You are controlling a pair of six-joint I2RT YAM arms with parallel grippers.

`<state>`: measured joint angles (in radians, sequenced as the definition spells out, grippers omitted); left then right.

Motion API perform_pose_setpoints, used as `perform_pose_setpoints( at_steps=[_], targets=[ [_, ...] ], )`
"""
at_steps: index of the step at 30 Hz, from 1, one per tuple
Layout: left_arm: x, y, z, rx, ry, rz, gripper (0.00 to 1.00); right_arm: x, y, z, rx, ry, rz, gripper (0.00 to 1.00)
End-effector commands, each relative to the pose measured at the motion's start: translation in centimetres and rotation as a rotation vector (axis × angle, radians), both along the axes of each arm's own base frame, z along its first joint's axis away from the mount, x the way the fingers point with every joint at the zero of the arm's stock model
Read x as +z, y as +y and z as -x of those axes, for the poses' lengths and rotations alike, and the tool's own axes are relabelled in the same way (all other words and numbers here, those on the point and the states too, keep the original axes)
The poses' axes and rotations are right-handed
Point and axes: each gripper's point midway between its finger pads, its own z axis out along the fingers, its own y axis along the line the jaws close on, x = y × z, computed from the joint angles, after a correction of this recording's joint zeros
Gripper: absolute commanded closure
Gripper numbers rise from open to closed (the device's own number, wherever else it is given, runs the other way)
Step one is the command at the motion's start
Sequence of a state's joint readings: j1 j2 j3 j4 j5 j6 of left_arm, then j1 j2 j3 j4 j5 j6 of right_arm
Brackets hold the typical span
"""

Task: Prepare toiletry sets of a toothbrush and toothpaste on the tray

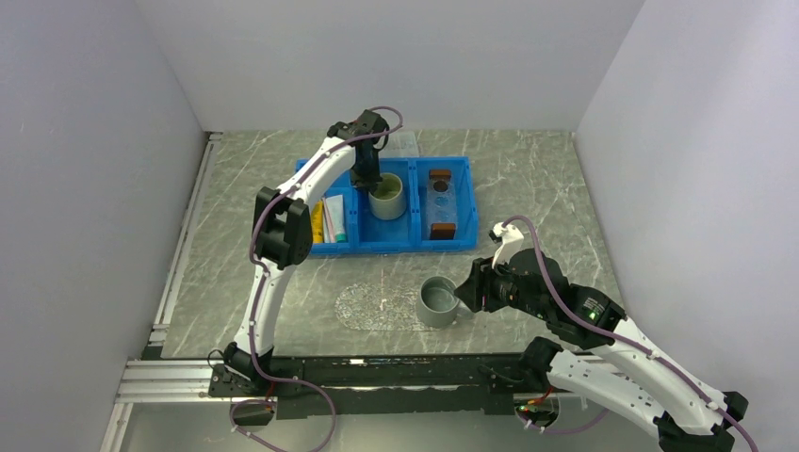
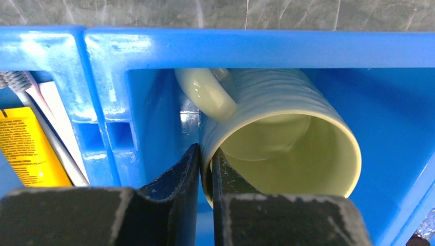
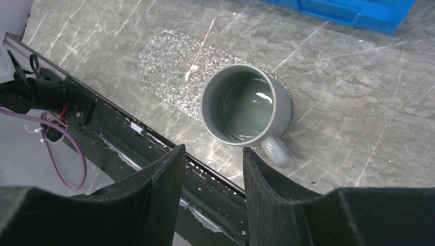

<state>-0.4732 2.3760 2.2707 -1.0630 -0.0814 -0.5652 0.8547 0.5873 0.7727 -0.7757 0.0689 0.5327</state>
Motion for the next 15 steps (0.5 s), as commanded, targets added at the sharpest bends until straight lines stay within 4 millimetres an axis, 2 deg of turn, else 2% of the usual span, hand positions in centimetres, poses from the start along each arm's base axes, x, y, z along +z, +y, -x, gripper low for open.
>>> perform_pose_setpoints(
  at_steps=[1,15],
  targets=[
    [3.2,-0.5,-1.0,-0.016,-0.077,0.038,0.98,0.7,0.6,-0.4,0.008,-0.032,-0.031,0.53],
    [8.6,-1.0,0.2,-0.076,-0.158,0.119,1.0,0.7,0.4,-0.5,-0.009,-0.031,-0.023,0.53]
  ],
)
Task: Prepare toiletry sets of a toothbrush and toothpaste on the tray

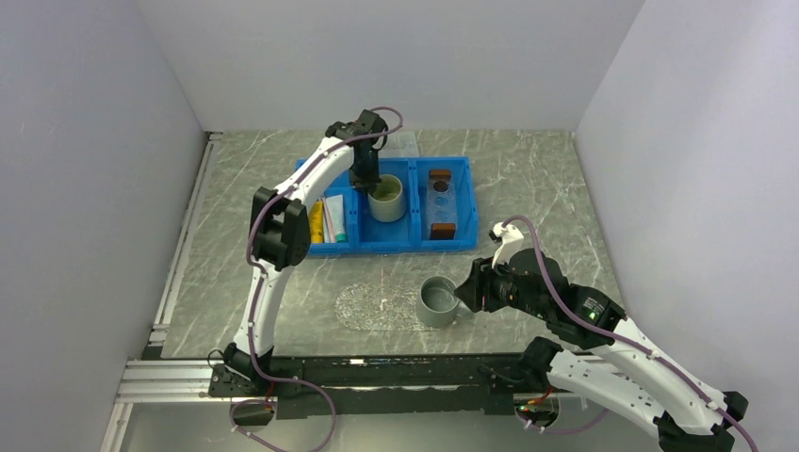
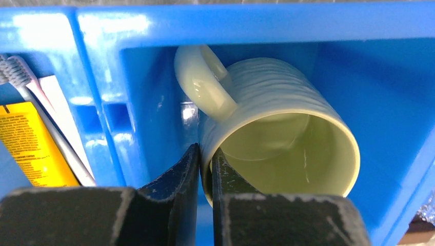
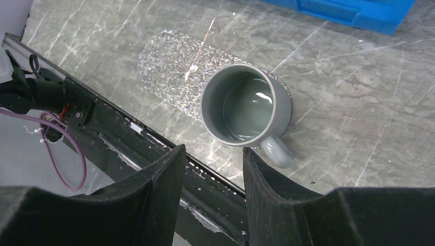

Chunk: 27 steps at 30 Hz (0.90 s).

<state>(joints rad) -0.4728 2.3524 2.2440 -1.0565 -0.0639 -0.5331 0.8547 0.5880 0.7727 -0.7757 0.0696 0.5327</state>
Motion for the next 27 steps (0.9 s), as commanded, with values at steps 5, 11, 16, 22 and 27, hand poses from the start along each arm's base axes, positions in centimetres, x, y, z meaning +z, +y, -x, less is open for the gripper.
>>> perform_pose_setpoints(
  at_steps=[5,11,16,22,27],
  targets=[
    [11.0,-1.0,0.8,-0.051,-0.2,0.145,1.0,0.6,0.2,-0.8,-0.026,-0.031,-0.016,0.53],
    [14.7,-1.1,2.6,-0.068,-0.257,0.178,1.0,0.4,0.0,-1.2,-0.058,-0.021,0.006,0.53],
    [17.6,-1.2,5.4,-0.094,-0.3,0.187,1.0,0.5,-0.2,-1.7,-0.102,-0.011,0.0,0.53],
    [19.8,0.2,9.0,-0.106,-0.351,0.145,1.0,0.8,0.0,-2.3,-0.122,-0.009,0.015,0.53],
    [19.9,2.3,12.5,-0.121,-0.361,0.069,1.0,1.2,0.0,-2.8,-0.133,-0.015,0.036,0.53]
  ],
)
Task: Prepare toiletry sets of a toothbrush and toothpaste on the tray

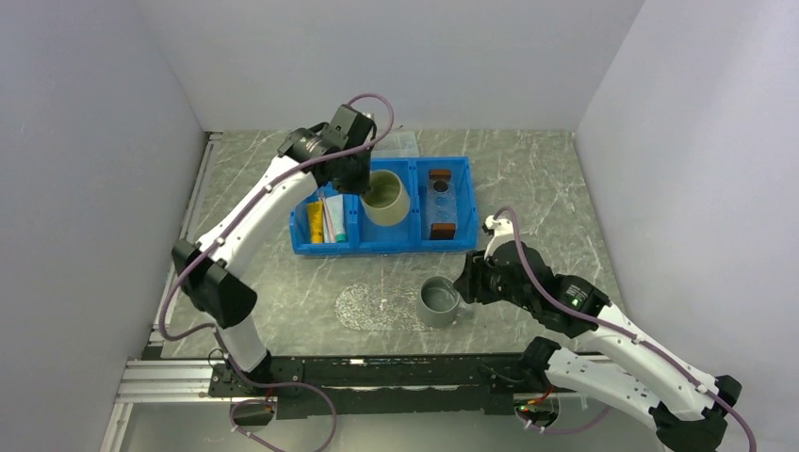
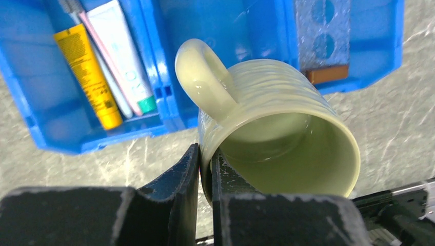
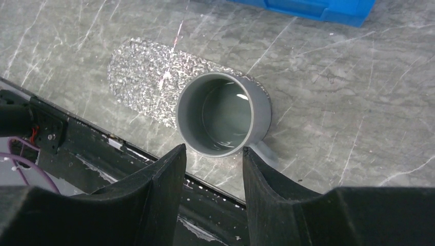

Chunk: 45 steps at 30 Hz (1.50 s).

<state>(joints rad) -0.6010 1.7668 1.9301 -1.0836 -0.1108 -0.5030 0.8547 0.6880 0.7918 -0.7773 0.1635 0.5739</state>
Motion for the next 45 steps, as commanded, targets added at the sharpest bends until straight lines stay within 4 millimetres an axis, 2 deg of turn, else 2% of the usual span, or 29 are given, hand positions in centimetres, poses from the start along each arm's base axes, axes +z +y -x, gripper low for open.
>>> perform_pose_setpoints(
  at_steps=[1,6,12,19,23,32,40,45],
  targets=[
    [3.9,2.2,2.4,0.012,-0.125,-0.009,1.0,2.4,0.3,-1.1,-0.034,-0.054,-0.031,0.53],
    [3.2,4.3,6.2,0.011,-0.126,-0.029,1.0,2.5,0.0,-1.4,-0.051,-0.062,-0.011,0.53],
    [1.2,7.2,10.8,0.039,-0.107,-0.016,1.0,2.3,-0.4,-1.6,-0.071,-0.057,0.004,0.53],
    [-1.5,8.6,14.1,0.087,-0.08,0.061,1.0,1.8,-0.6,-1.8,-0.104,-0.047,0.013,0.53],
    [-2.9,8.4,15.2,0.091,-0.053,0.102,1.0,1.3,-0.8,-1.9,-0.125,-0.032,0.021,0.53],
    [-7.7,7.9,16.3,0.105,0.024,0.116,1.0,0.7,-1.1,-1.7,-0.155,-0.008,0.017,0.53],
    [-10.4,7.0,16.2,0.105,0.063,0.131,1.0,-0.3,-1.3,-1.6,-0.186,0.017,0.021,0.53],
    [-11.2,6.4,16.0,0.096,0.077,0.138,1.0,-0.9,-1.5,-1.7,-0.203,0.024,0.03,0.53]
  ],
)
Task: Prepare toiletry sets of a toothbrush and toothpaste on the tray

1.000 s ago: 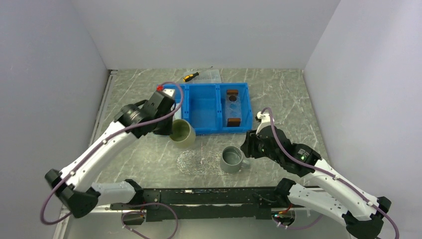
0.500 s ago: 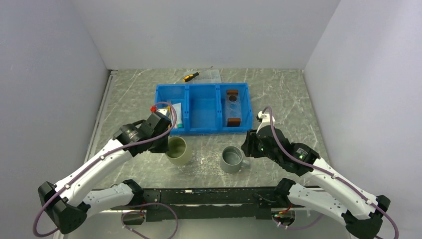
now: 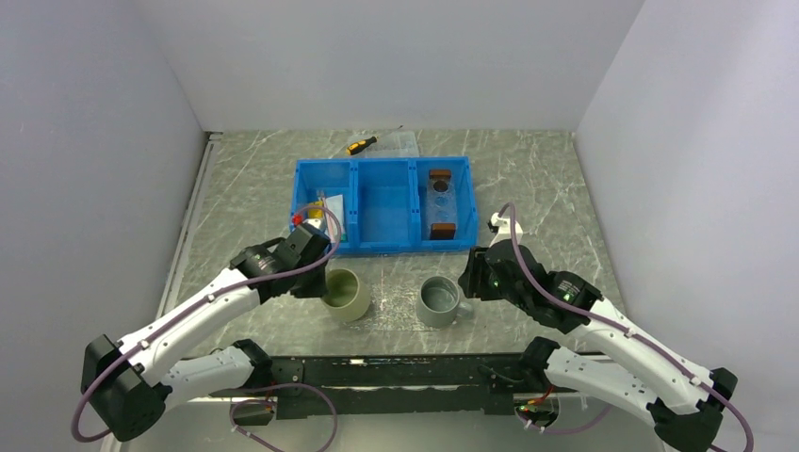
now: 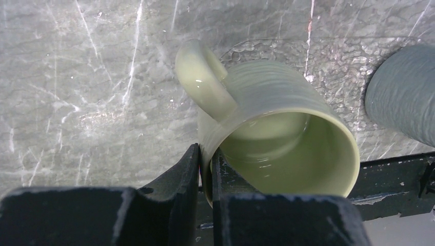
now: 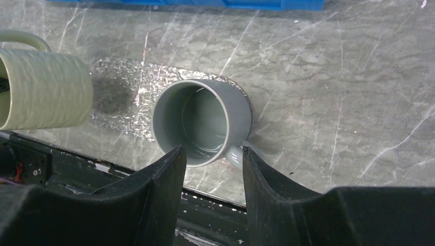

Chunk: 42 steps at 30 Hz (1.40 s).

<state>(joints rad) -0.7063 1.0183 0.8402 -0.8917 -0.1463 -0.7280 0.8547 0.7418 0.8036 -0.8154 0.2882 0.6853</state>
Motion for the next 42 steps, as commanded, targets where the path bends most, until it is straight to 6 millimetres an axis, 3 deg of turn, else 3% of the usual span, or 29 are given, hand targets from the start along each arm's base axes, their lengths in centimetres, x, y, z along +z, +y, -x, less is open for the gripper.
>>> perform_pose_setpoints(
  at_steps=[1,20,42],
  targets=[
    [1.8,-2.9,-2.0,0.002,-0.077,0.135,1.0,0.0,-0.2,-0.4,-0.04,-0.01,-0.006,0.53],
    [-1.3,-3.8,-2.3,-0.055,-0.014,0.079,1.0,-0.9,-0.4,-0.4,-0.065,0.009,0.003,0.53],
    [-1.7,-3.8,-2.2,-0.068,-0.008,-0.01,1.0,-1.3,-0.2,-0.4,-0.059,0.014,-0.003,0.53]
  ],
)
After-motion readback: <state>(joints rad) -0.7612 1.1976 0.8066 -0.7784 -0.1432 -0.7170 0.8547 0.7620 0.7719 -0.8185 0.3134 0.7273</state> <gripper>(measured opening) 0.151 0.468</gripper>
